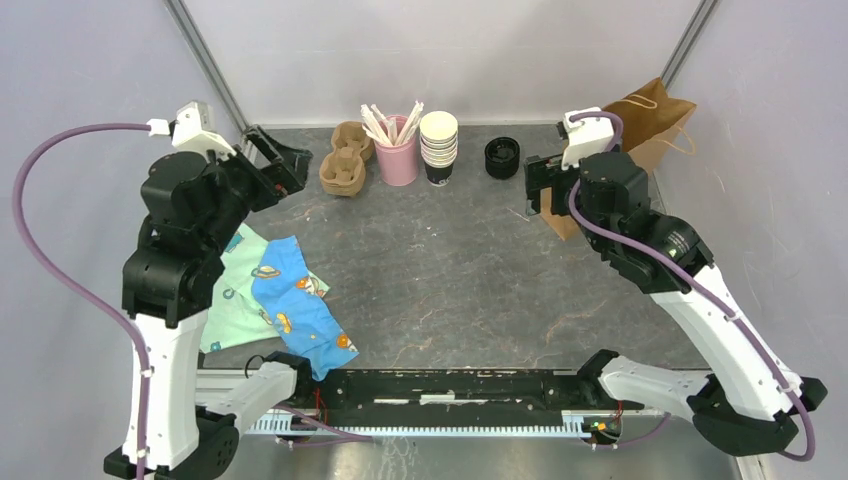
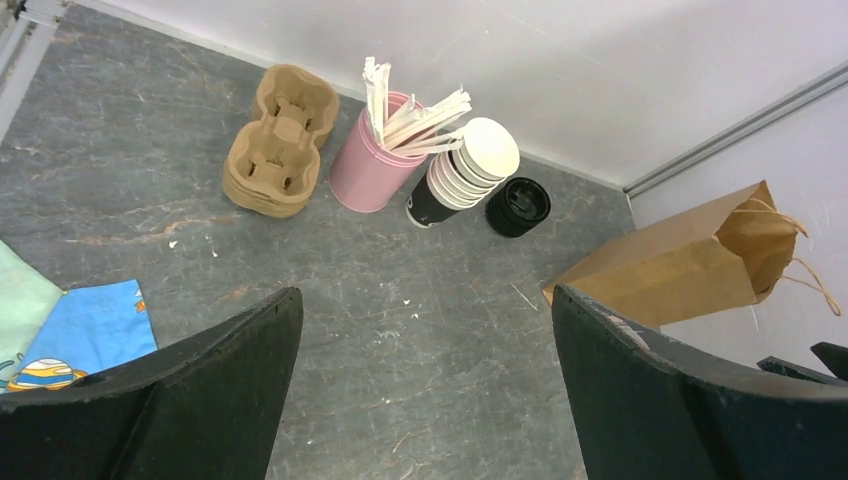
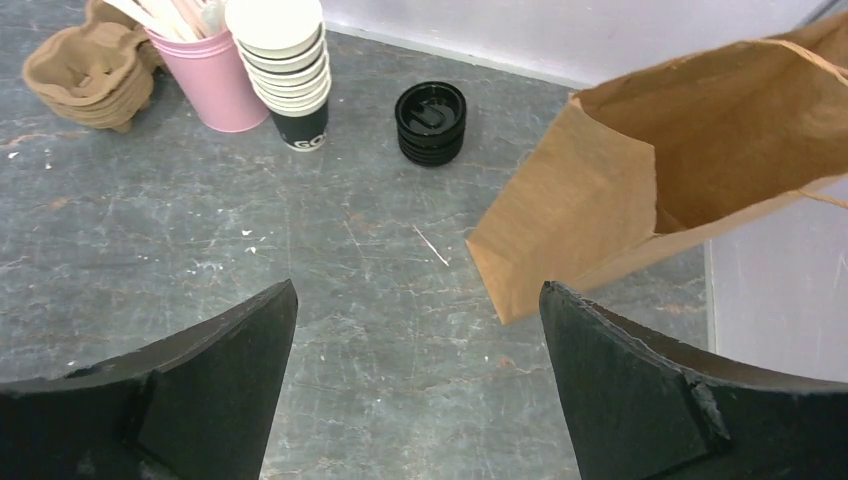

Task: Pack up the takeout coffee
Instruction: Pick up the coffee cup.

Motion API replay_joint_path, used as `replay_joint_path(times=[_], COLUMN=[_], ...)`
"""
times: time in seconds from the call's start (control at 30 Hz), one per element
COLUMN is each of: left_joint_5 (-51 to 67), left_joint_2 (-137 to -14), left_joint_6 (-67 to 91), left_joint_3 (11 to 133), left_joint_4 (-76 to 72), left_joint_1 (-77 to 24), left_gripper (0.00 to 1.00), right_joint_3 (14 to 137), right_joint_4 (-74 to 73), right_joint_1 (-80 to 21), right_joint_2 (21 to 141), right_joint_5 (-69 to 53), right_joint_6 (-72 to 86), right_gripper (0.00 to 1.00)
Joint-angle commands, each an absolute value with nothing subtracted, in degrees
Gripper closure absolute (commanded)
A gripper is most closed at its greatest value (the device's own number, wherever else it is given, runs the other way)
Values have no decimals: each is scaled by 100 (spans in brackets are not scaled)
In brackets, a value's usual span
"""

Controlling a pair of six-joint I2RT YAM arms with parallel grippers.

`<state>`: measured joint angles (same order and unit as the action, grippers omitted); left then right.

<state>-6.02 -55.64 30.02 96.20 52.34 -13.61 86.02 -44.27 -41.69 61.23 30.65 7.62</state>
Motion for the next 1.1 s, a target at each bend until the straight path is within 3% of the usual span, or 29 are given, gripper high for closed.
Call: replay_joint_path(times=[0.0, 0.27, 0.67, 1.07], left_joint_5=[-259, 136, 708, 1181], left_joint_2=[-5681, -5949, -6181, -6178], left_joint_6=[2969, 2974, 3081, 3125], left_joint_3=[9399, 9011, 8190, 7316], left_joint_4=[4590, 4182, 3881, 3762], left_joint_1=[-1244, -1114, -1049, -1041], left_gripper=[1, 1, 1, 0], right_joint_3=[8566, 8380, 8596, 11298], right_joint_4=[-4477, -4193, -2513, -2046], right_joint_1=[-3665, -3009, -2806, -2773], right_joint_2=[5983, 6293, 8132, 11209], right_joint_5=[2432, 1423, 358, 719], right_joint_6=[718, 835, 1905, 3096], right_gripper=[2, 2, 2, 15])
